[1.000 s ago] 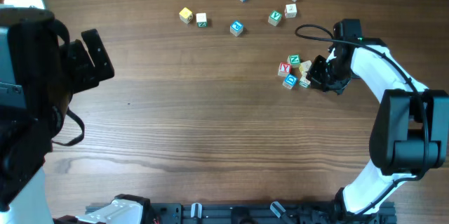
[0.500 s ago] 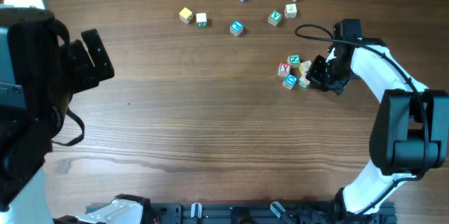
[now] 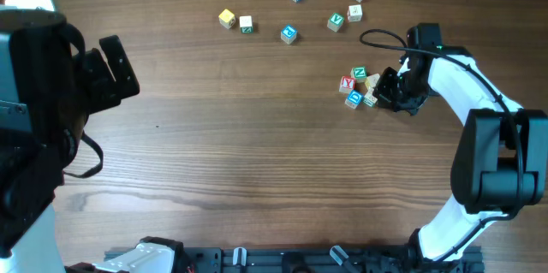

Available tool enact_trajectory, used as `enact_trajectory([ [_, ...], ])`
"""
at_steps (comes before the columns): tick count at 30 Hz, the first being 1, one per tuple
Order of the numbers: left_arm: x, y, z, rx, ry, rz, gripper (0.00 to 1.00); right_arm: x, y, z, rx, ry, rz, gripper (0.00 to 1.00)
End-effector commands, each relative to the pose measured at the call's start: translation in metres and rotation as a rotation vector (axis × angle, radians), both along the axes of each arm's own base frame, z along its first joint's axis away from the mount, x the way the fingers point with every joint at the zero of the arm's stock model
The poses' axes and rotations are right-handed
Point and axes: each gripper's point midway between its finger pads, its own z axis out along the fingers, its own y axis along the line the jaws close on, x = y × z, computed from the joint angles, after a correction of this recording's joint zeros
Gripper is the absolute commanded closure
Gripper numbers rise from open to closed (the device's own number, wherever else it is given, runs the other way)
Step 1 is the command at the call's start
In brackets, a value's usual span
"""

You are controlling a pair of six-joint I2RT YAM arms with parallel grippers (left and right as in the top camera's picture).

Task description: Form a circle

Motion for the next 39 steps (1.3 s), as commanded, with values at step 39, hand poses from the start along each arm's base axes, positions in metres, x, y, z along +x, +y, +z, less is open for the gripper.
enact_trajectory([
  [39, -0.001, 0.003, 0.001, 0.010, -0.002, 0.012, 0.00, -0.015, -0.003, -0.010, -0.015, 0.065, 0.013, 0.96],
])
